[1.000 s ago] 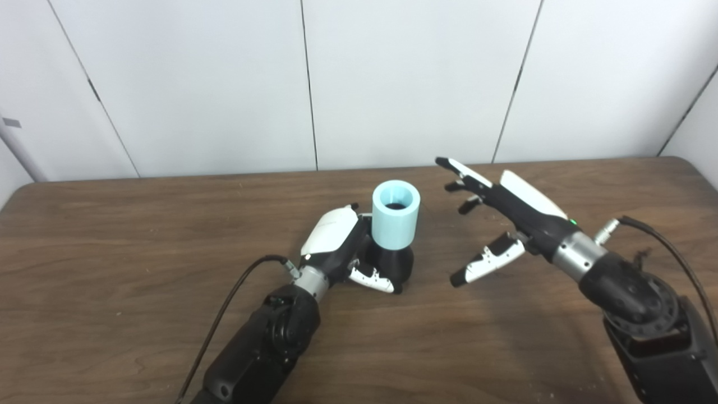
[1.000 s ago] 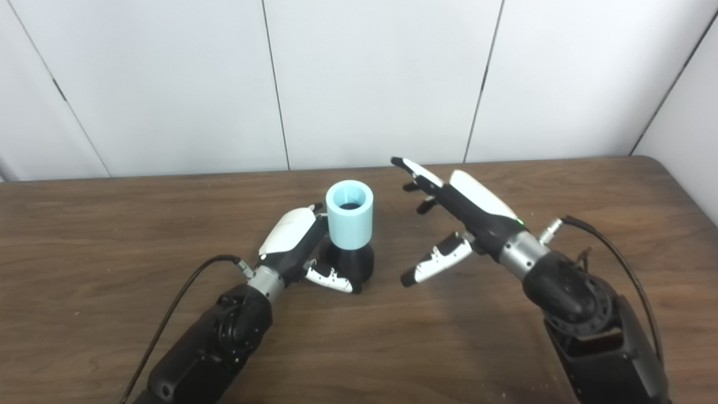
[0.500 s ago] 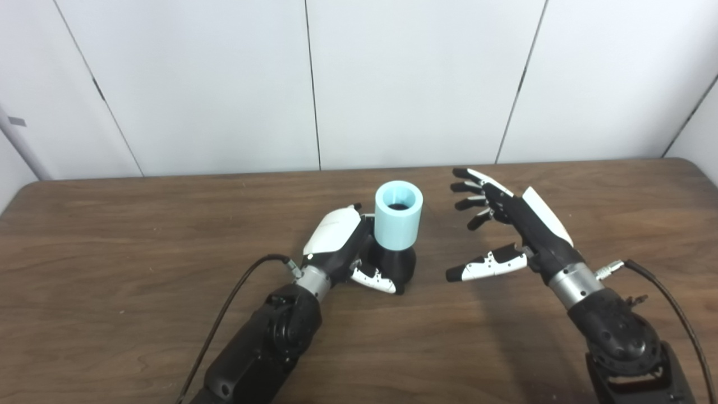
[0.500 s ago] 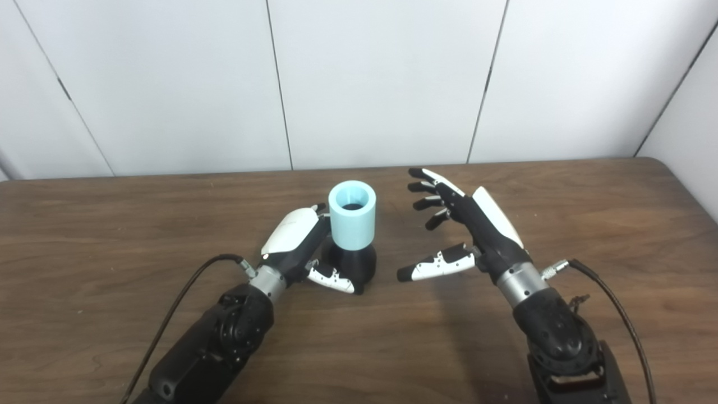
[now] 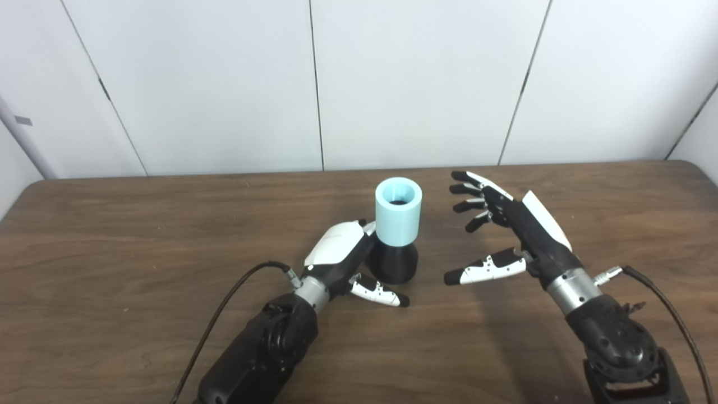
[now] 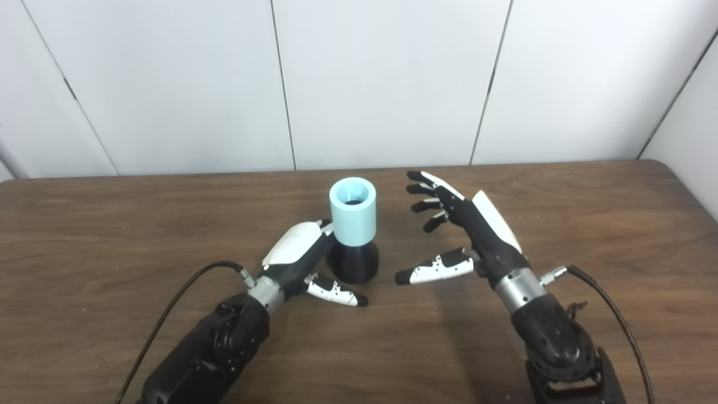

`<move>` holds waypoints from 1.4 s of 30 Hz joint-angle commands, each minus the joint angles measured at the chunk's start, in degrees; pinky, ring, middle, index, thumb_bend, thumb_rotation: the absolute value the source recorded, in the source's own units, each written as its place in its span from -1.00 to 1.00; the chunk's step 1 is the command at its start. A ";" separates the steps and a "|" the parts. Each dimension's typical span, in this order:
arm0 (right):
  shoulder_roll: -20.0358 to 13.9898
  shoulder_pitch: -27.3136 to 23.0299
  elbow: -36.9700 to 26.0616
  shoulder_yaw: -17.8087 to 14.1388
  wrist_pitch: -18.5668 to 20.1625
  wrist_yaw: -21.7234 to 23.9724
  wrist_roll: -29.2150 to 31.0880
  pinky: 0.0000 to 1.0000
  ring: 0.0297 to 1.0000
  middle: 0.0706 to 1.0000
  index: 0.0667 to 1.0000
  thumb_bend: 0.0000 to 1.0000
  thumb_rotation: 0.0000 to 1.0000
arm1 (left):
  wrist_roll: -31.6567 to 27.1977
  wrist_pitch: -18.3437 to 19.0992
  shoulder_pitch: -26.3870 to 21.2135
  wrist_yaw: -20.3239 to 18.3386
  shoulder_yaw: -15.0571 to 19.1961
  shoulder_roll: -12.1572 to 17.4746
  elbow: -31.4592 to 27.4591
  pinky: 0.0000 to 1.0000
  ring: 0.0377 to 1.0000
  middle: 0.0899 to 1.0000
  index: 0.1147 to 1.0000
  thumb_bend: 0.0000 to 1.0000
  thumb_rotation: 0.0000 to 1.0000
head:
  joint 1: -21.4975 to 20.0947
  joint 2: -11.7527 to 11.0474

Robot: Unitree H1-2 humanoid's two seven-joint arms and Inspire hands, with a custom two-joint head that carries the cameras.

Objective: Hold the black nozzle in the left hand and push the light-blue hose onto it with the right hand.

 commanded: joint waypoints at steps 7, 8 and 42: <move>-1.12 -1.15 -0.65 -0.39 -2.64 -0.91 1.20 0.14 0.47 0.66 0.77 0.56 -1.00 | 2.07 4.36 2.30 -3.03 0.36 1.45 1.83 1.00 0.87 0.79 0.83 0.84 -0.48 | 0.46 -0.14; -1.15 -1.10 -0.56 -0.42 -2.75 -0.91 1.27 0.14 0.47 0.66 0.77 0.56 -1.00 | 2.36 4.88 2.61 -2.92 0.62 1.60 1.33 1.00 0.86 0.76 0.80 0.78 -0.51 | 0.72 -0.21; 5.57 3.93 0.00 -3.81 -3.21 -8.23 4.61 0.12 0.48 0.67 0.74 0.50 -1.00 | -15.95 -6.99 13.03 3.21 22.96 1.03 -13.08 0.50 0.72 0.64 0.69 0.69 -0.61 | 3.41 -1.87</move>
